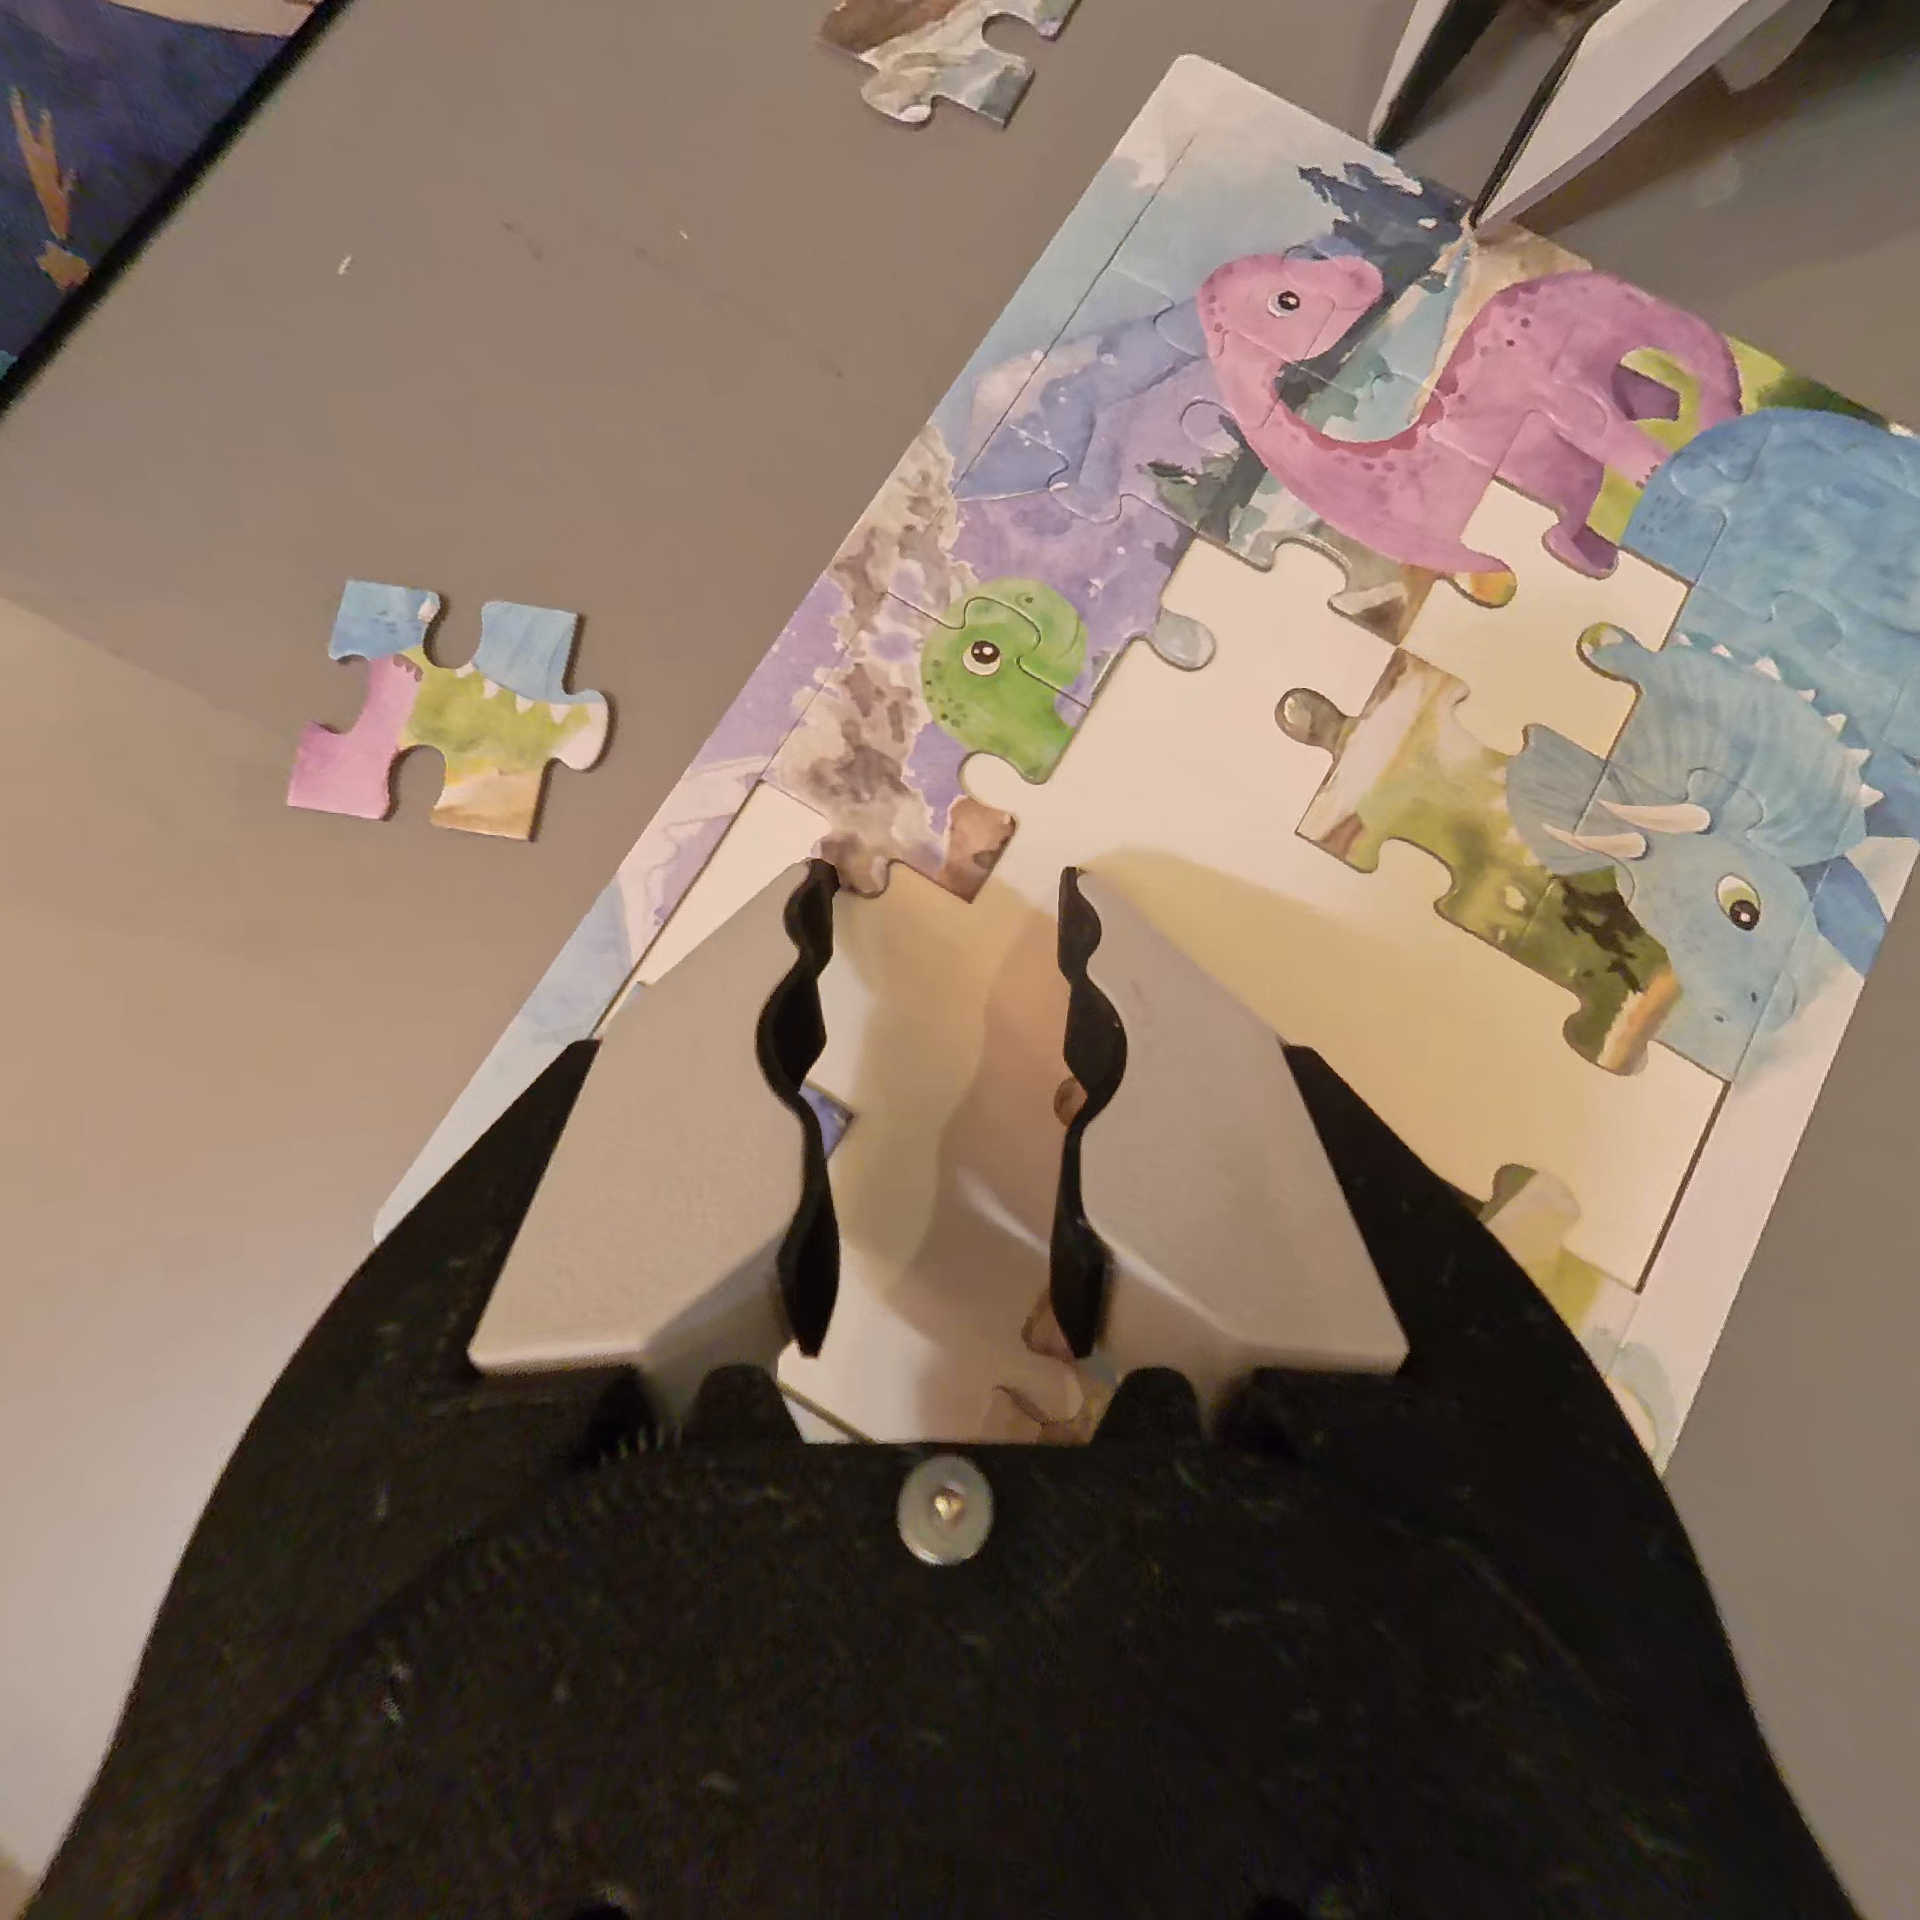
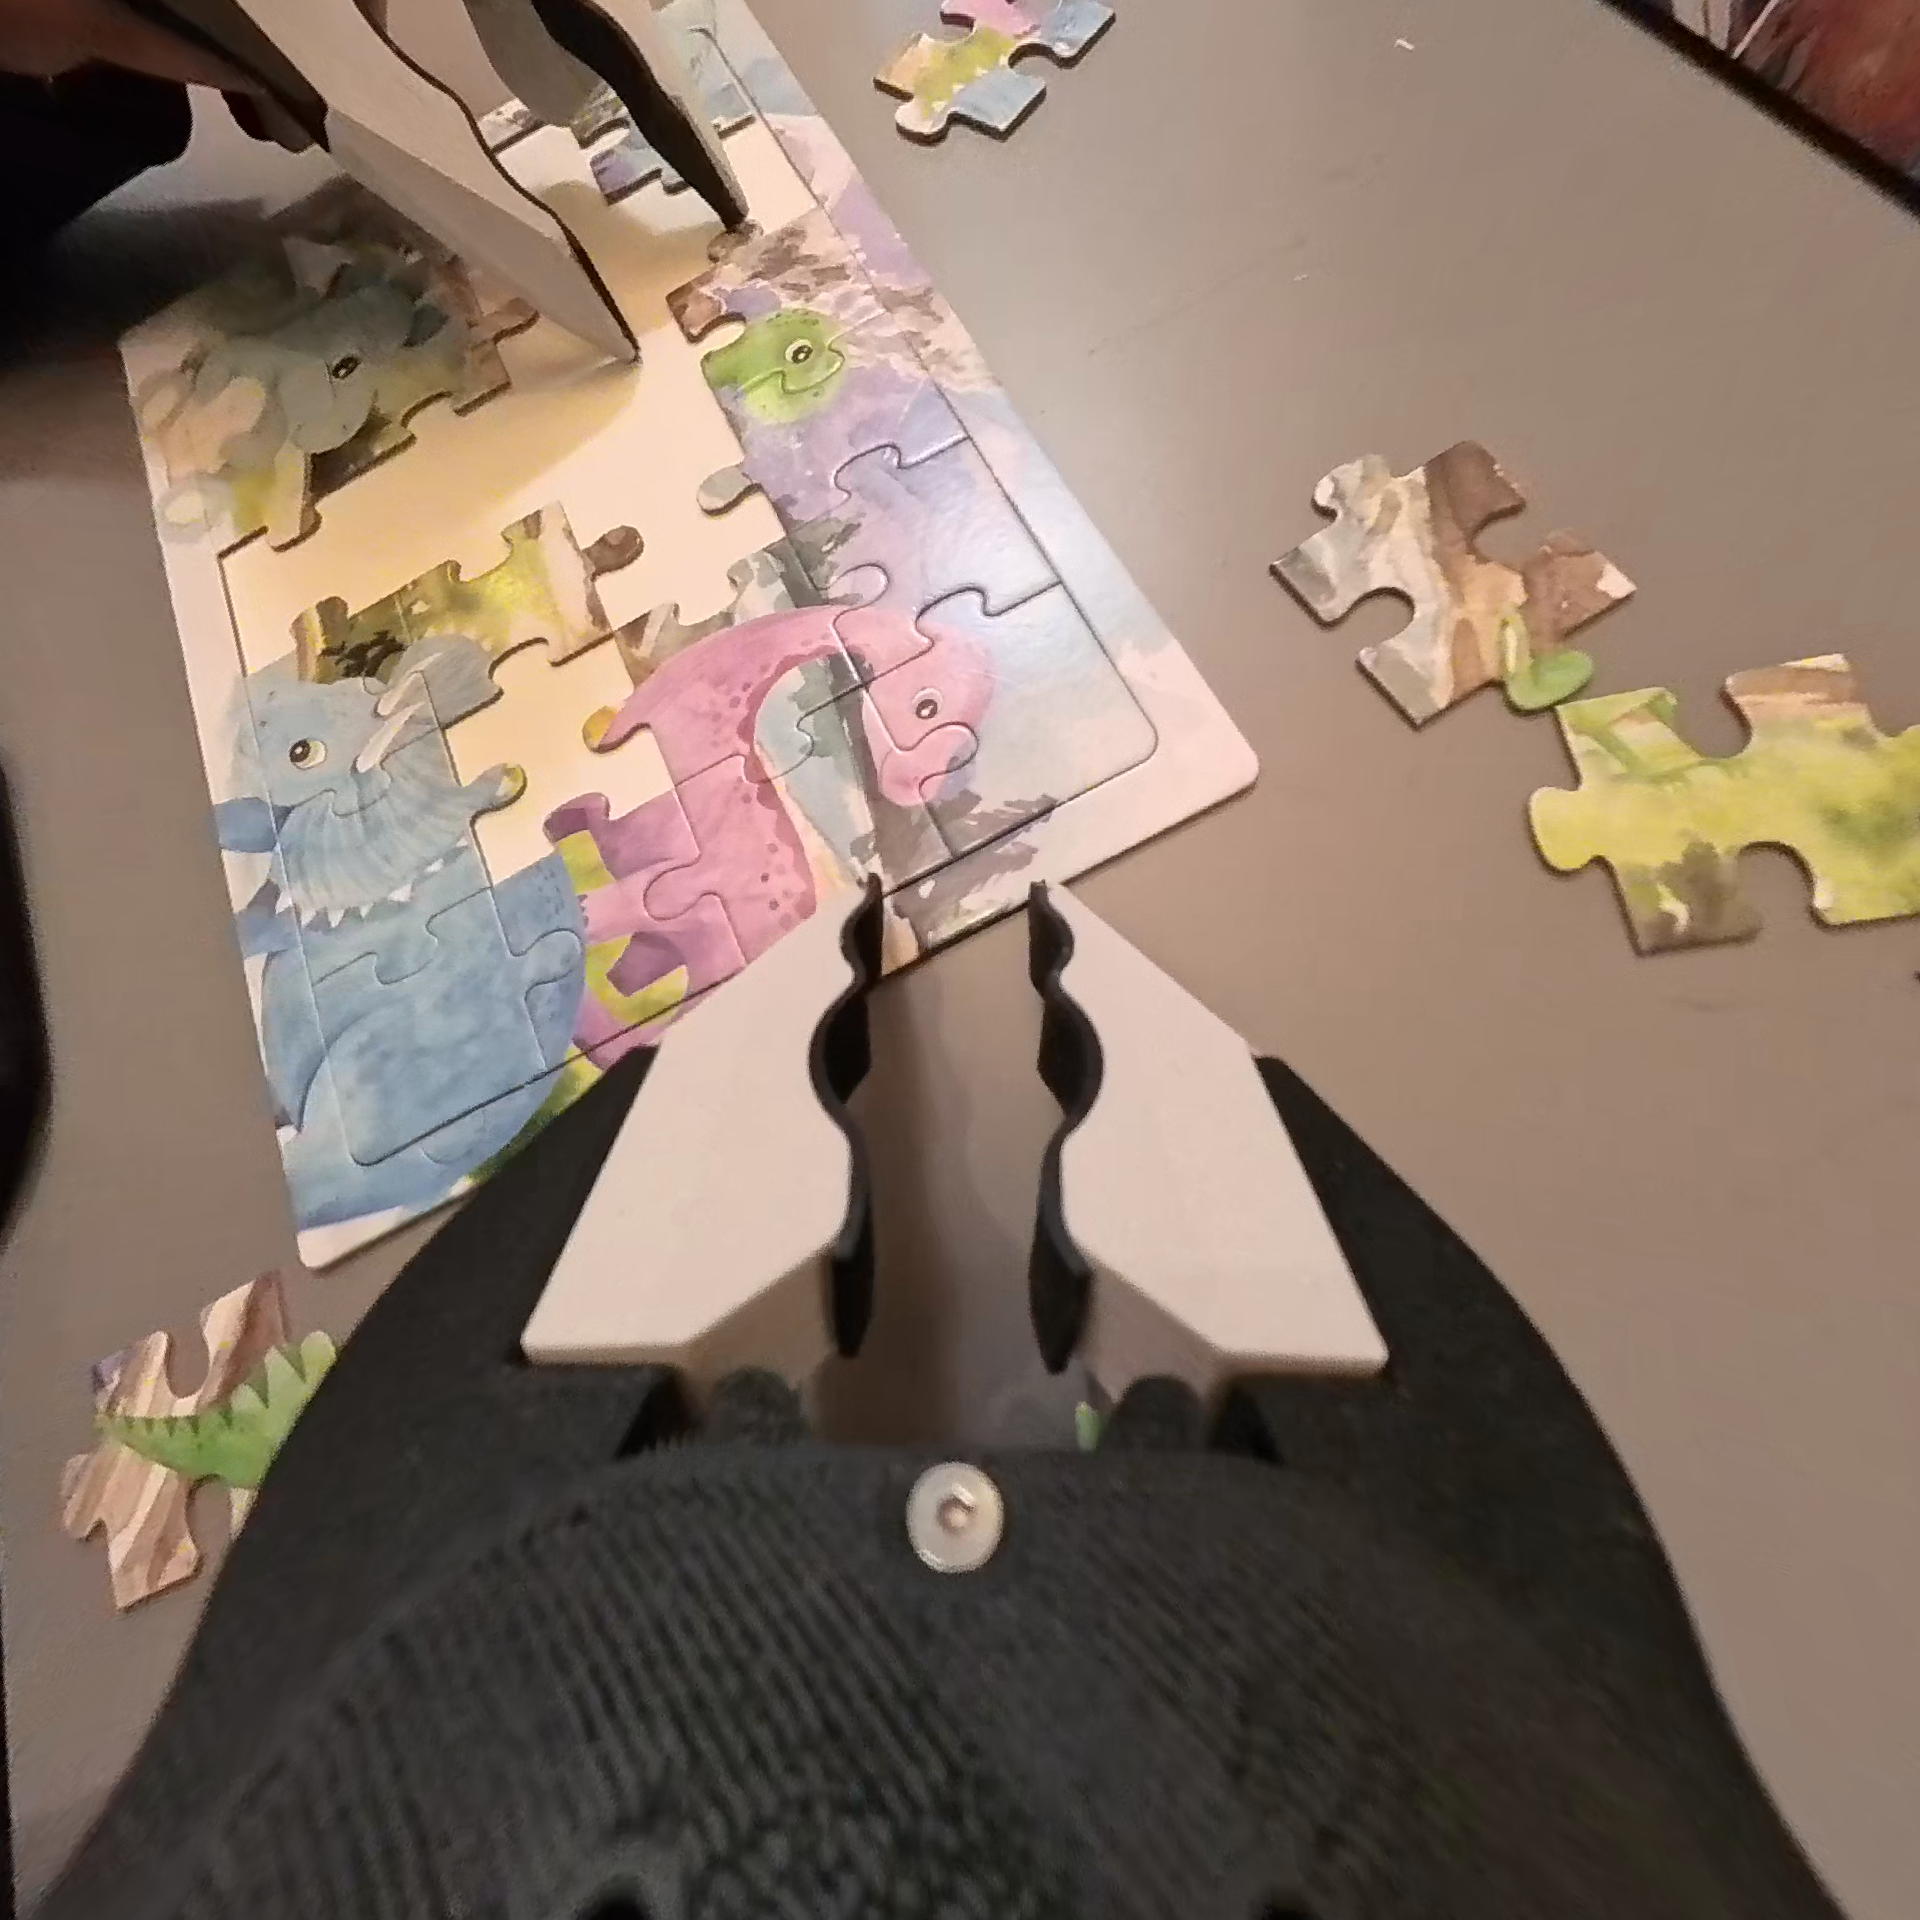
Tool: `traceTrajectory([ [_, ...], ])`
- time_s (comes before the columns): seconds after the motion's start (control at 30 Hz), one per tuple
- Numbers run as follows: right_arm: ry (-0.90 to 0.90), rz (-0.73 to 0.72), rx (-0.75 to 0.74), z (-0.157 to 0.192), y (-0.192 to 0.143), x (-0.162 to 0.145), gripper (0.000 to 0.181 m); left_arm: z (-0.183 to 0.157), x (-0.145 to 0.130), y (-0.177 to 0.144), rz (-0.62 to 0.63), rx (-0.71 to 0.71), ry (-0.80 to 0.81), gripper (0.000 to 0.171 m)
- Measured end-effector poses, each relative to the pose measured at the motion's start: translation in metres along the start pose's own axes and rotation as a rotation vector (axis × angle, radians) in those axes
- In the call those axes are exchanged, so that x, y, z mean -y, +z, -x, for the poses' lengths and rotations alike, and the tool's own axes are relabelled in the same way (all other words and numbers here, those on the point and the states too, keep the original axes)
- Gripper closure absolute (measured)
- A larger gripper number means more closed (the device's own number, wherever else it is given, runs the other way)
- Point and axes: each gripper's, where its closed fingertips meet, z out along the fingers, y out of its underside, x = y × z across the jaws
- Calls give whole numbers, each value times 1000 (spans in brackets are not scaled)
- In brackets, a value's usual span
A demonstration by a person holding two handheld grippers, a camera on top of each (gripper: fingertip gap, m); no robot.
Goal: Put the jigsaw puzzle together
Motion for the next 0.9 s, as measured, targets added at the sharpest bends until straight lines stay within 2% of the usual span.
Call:
traceTrajectory([
  [0.2, -1, -5, -9, -2, 1, 1, 158, 5, 3, 2, -10, -7, -2, 130],
  [0.3, -6, -13, -11, -4, 2, 2, 154, 8, 1, -1, 24, 16, 12, 130],
  [0.43, -19, -83, -51, -9, -5, 15, 152, 4, 19, -15, -65, 22, 12, 131],
  [0.53, -25, -138, -121, -20, -12, 24, 152, -9, 33, -17, -116, -23, 29, 132],
  [0.73, -30, -277, -319, -51, -41, 39, 157, -22, 48, 1, -101, -45, 138, 135],
  [0.8, -15, -339, -383, -62, -57, 44, 158, -17, 56, 1, -112, -30, 162, 136],
  [0.9, 13, -414, -460, -76, -79, 49, 159, 10, 65, -4, -146, 54, 203, 137],
])
